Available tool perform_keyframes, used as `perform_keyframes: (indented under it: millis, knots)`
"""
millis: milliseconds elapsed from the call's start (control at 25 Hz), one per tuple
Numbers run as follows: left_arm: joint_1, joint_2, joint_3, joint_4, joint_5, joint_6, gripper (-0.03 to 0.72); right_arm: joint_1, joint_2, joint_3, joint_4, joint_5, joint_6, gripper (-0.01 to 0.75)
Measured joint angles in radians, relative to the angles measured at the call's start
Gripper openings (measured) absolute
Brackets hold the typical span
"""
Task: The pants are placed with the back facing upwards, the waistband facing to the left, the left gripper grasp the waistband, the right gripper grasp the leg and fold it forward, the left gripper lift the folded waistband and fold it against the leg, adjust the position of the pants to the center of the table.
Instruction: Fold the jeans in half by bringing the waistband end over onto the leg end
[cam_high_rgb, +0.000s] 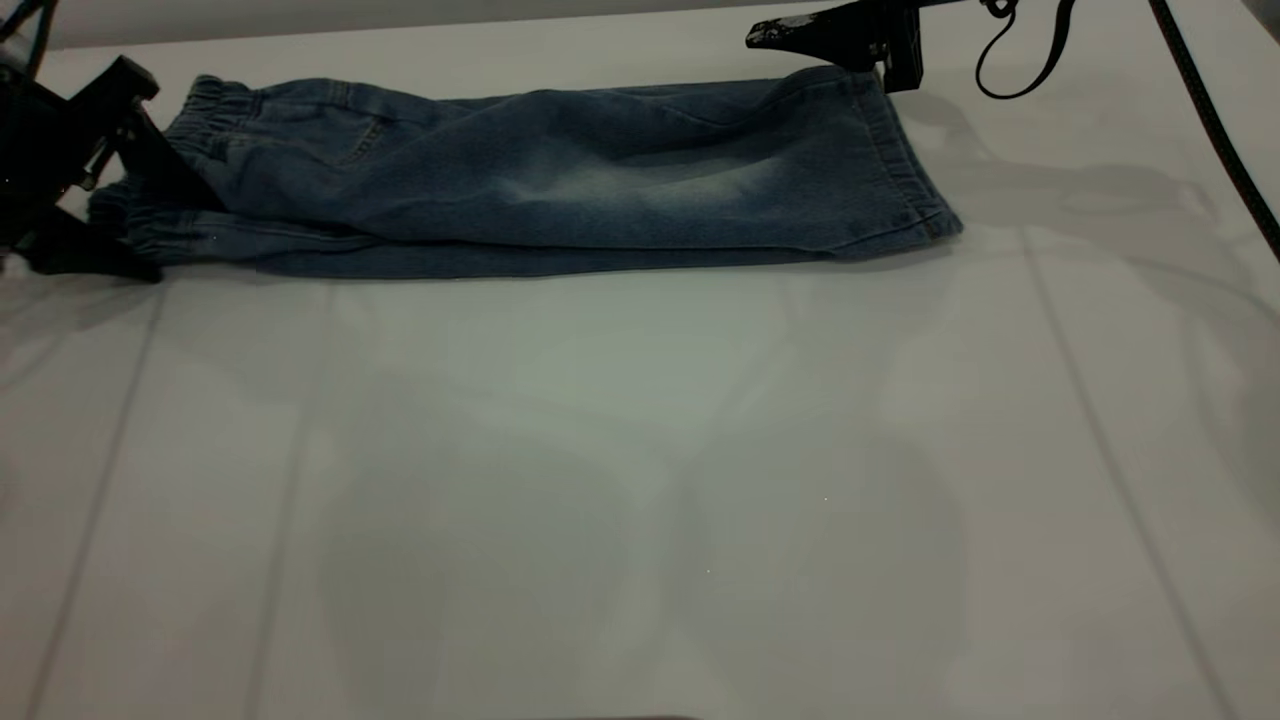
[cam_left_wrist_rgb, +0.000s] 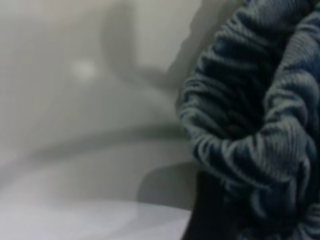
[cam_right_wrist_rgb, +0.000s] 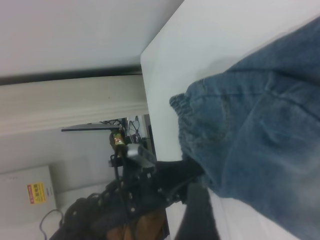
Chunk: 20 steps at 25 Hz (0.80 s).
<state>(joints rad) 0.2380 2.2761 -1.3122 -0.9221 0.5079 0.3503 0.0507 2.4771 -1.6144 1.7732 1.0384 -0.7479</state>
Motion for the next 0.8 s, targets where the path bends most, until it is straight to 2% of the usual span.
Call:
perform_keyframes:
  millis: [80, 240, 280, 520, 800]
  knots:
    - [-0.011, 0.012, -0.004, -0.034, -0.005, 0.0, 0.378, 0.0, 0.0, 0.0, -0.002, 0.011, 0.0, 0.474]
    - [-0.034, 0.019, -0.004, -0.049, -0.031, 0.0, 0.12, 0.008, 0.0, 0.0, -0.002, 0.02, 0.0, 0.474]
    - [-0.036, 0.017, -0.004, -0.046, -0.037, 0.001, 0.099, 0.014, 0.0, 0.0, -0.002, 0.019, -0.003, 0.474]
    - [-0.045, -0.058, 0.005, -0.012, -0.044, 0.048, 0.09, 0.083, 0.0, 0.0, -0.001, -0.066, -0.003, 0.474]
    - [-0.083, -0.198, 0.005, 0.092, 0.005, 0.094, 0.09, 0.226, 0.0, -0.06, -0.082, -0.246, 0.001, 0.474]
